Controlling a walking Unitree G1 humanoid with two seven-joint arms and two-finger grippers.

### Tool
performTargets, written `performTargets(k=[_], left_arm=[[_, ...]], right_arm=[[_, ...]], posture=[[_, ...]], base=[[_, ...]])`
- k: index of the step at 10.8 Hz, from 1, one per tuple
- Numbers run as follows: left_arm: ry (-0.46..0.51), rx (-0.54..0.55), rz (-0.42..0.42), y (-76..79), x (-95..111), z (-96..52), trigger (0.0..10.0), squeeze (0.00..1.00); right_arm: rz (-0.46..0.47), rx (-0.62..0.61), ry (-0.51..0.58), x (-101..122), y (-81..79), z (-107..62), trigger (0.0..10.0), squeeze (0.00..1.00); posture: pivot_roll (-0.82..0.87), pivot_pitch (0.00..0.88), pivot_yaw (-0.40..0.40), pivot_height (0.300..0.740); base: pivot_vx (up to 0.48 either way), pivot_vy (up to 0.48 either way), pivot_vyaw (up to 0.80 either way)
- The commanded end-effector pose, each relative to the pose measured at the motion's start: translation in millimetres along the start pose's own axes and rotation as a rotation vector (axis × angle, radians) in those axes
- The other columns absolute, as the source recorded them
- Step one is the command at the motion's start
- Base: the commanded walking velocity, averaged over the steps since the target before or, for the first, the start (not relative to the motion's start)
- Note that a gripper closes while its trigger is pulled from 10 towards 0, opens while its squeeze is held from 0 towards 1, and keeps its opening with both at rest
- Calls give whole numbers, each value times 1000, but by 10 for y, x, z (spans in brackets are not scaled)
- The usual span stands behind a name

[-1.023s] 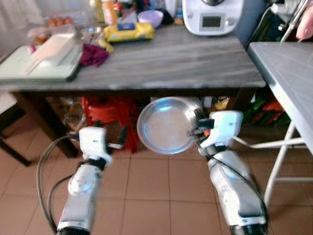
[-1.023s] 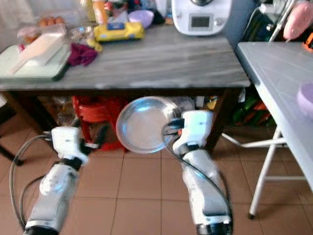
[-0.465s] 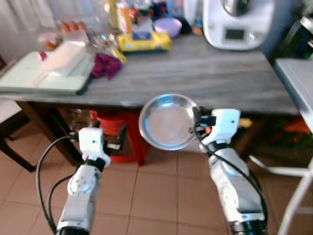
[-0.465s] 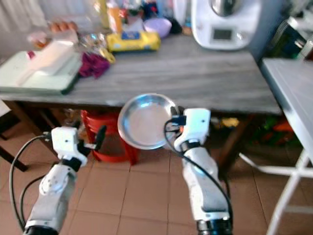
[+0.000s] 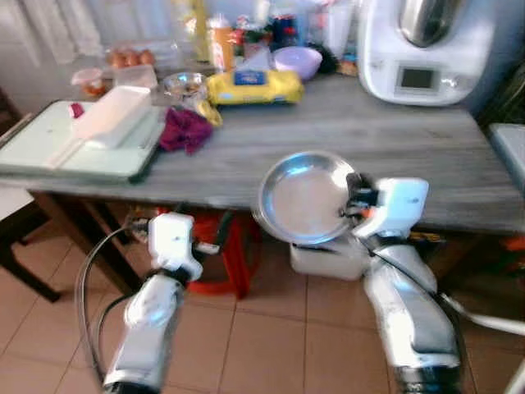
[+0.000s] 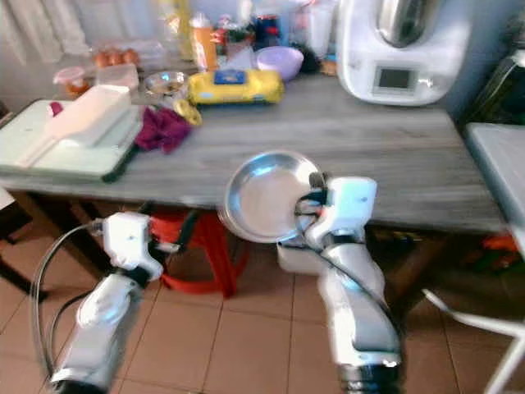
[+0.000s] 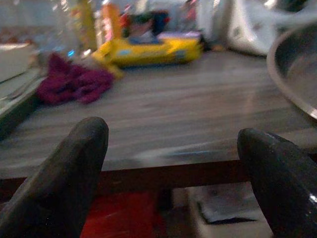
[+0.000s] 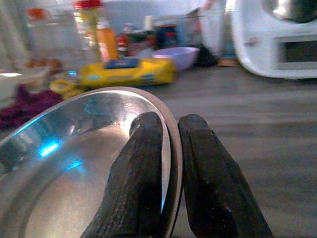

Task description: Setting the table

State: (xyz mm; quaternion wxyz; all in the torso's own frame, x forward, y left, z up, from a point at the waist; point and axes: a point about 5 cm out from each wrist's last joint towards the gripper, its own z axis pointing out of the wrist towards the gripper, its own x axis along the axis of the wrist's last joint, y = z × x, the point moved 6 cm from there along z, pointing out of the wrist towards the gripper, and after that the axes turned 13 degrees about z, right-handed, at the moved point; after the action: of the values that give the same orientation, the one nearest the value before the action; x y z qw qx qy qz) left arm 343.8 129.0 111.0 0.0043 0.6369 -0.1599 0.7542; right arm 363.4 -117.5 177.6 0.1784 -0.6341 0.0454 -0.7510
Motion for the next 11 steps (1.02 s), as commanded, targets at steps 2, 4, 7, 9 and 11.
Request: performTargets(k=[2, 4, 7, 9, 11], left_arm=[[19, -23, -8, 82, 52, 17, 10000, 0], [18, -30, -1, 80, 50, 12, 10000, 0], [6, -29, 38, 37, 30, -28, 10000, 0], [-21, -49, 36, 3, -65, -165, 10000, 0], [-37, -122, 25, 77, -116, -311, 10000, 0]], right_arm=[[-15, -27, 21, 53, 94, -10, 10000, 0], [-12, -31, 20, 43, 93, -10, 10000, 0], [-11, -37, 21, 40, 108, -7, 10000, 0], [-15, -48, 19, 30, 142, -15, 10000, 0], [-22, -58, 21, 36, 165, -13, 10000, 0]], posture=[[-30, 114, 45, 740], [-25, 117, 46, 740], [-27, 120, 53, 740], [-28, 122, 54, 740], [-25, 125, 53, 740]], base=[[382, 0, 0], [386, 0, 0], [361, 0, 0], [0, 0, 0], [0, 0, 0]])
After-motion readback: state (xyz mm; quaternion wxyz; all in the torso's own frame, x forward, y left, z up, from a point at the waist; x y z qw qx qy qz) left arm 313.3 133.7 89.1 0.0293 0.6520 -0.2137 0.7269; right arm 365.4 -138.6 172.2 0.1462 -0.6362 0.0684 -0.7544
